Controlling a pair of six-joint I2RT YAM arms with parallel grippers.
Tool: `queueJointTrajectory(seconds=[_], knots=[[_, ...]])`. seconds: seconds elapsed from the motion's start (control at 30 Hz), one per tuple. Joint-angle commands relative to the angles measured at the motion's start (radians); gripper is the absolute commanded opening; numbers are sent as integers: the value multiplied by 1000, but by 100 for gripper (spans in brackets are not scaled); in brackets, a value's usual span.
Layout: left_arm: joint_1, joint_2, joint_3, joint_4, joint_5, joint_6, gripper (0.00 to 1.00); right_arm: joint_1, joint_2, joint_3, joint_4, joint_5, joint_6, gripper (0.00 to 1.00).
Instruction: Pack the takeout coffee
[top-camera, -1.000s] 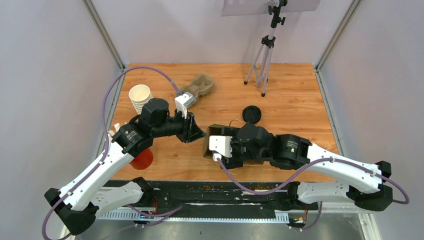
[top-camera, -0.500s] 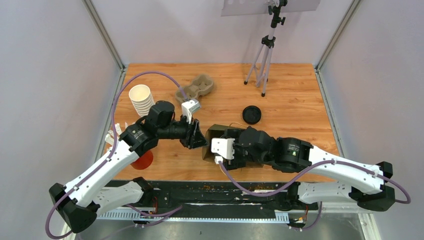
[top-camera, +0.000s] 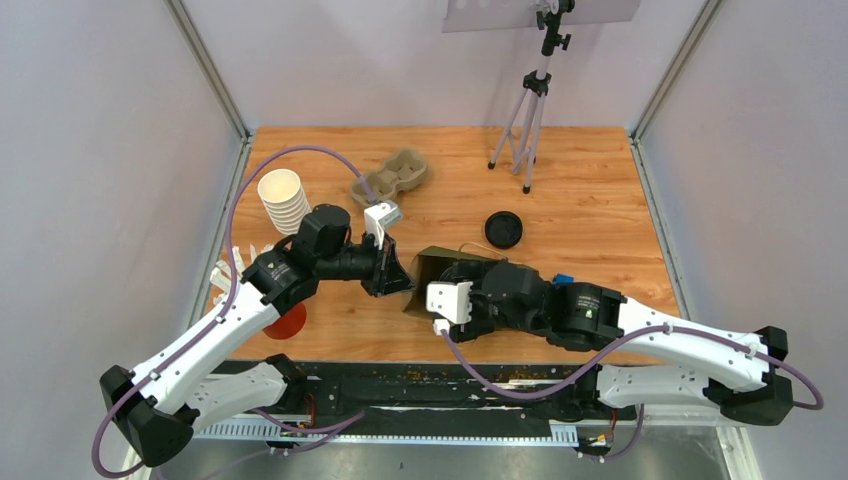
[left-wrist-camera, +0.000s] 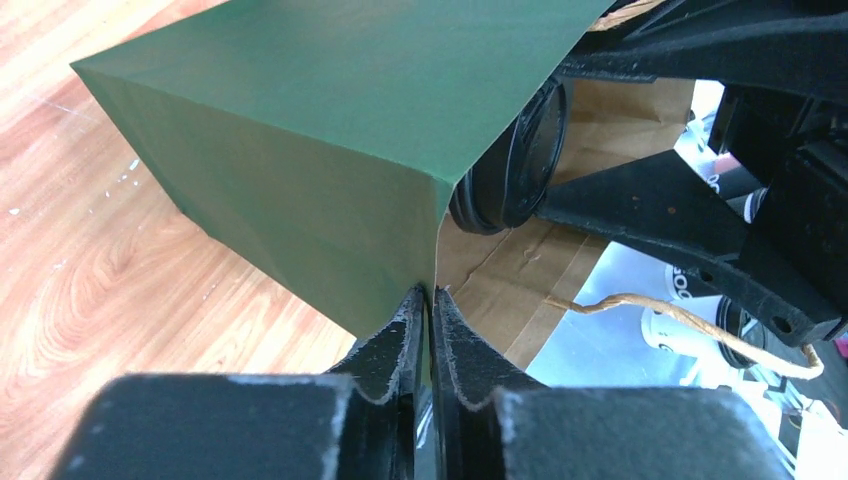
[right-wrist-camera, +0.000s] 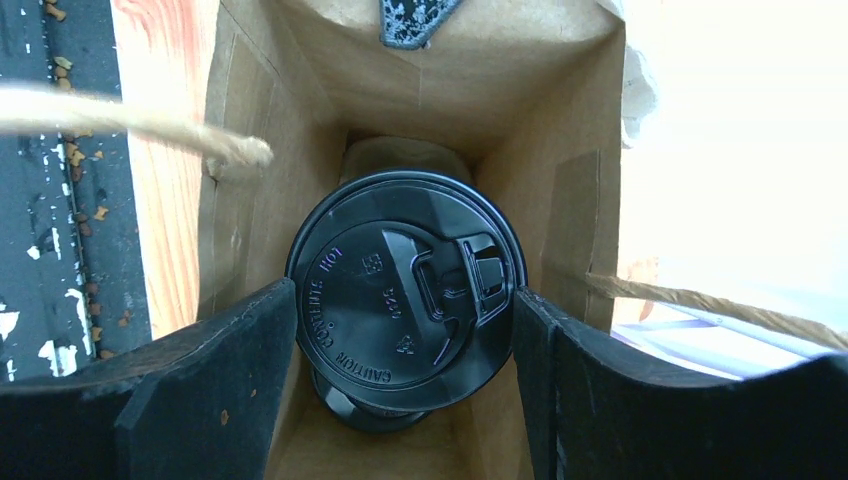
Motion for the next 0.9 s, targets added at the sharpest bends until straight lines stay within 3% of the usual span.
queueJointTrajectory(seconds=[0.0,0.13,0.27,0.53,0.87], knots=[[2,-16,25,74,1,19,9,4,-6,-5,118,41,-67,71],[2,-17,15,113,-4,31,0,-11,49,26,129,53,-107,71],[2,-27,9,149,-42,22,0,-47,75,14,200,19,-156,71],[2,-102,9,73,-223,49,2,-108,128,46,247,-75,-194,71],[2,-157,-85,64,-165,29,6,-111,131,-57,307,-143,-228,71]])
